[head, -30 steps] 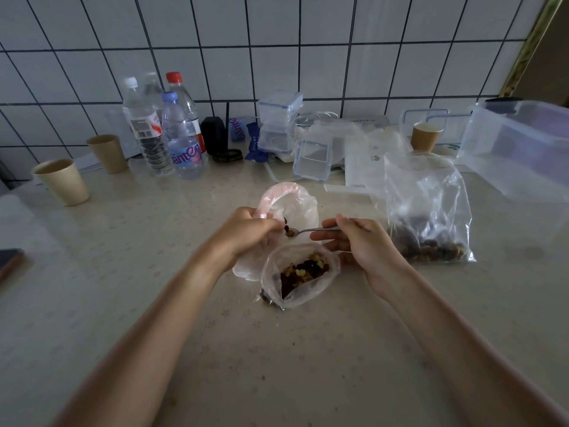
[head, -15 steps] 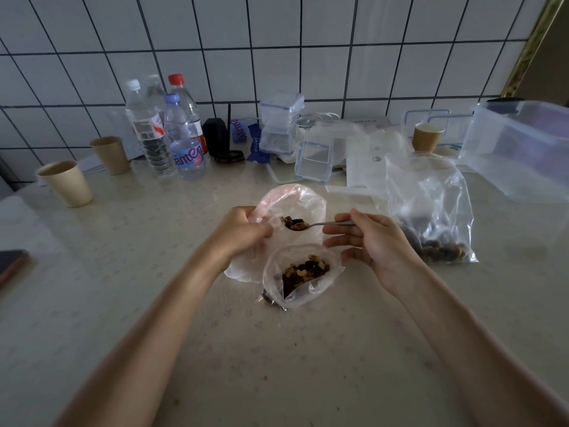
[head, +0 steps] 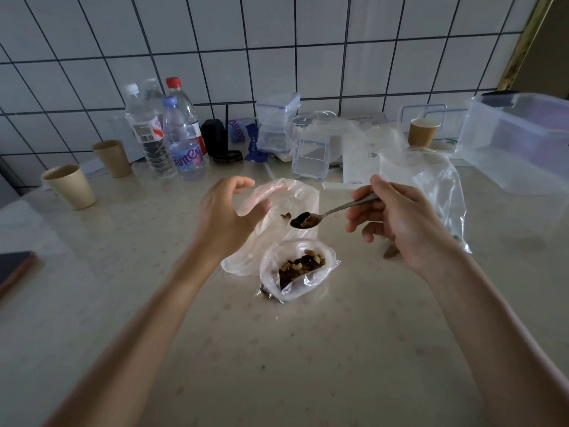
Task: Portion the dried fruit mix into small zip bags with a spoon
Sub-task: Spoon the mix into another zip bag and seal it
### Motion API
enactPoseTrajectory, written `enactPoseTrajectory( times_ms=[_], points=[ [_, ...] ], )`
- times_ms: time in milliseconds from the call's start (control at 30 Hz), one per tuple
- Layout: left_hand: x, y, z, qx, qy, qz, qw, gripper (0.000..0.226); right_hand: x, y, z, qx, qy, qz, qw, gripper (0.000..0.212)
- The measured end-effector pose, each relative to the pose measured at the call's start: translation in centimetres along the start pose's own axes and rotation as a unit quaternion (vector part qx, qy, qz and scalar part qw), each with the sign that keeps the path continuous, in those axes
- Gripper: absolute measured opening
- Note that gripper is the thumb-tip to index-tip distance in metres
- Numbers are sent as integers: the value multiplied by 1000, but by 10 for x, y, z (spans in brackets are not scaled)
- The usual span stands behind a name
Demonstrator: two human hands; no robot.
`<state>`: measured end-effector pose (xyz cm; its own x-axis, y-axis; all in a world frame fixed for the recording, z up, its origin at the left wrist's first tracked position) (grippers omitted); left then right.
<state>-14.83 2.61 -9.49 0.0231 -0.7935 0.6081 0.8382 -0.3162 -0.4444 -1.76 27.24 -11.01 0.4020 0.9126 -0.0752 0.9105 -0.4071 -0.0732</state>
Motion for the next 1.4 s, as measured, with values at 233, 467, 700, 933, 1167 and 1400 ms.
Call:
enactPoseTrajectory(
  times_ms=[233,467,700,933,1167,1400],
  points=[
    [-14,49,14,-15,-71,-94,993,19,-9,9,-15,35,95,-71,992,43],
    [-25,52,4,7,-83,-91,992,17,-27,20,-29,163,268,-134,940,37],
    [-26,48,1,-22,-105,-81,991,24,-25,23,-46,244,235,-115,934,35],
    [2,15,9,-24,-40,37,998,25,-9,4,-19,124,76,-25,989,40],
    [-43,-29,-15,85,-123,-66,987,88,-15,-8,16,45,12,2,999,34],
    [-70,-27,-43,120,-44,-101,987,57,-28,-20,33,80,126,-7,989,13]
  ],
)
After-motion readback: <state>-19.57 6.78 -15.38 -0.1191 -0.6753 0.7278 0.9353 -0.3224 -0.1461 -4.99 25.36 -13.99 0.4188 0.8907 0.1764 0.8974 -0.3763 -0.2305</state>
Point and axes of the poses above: each hand's wrist, its own y-axis away from the middle knuckle, its own x-axis out of the back of the hand, z = x × y, the point moved 9 cm from there along -y, towards the middle knuckle
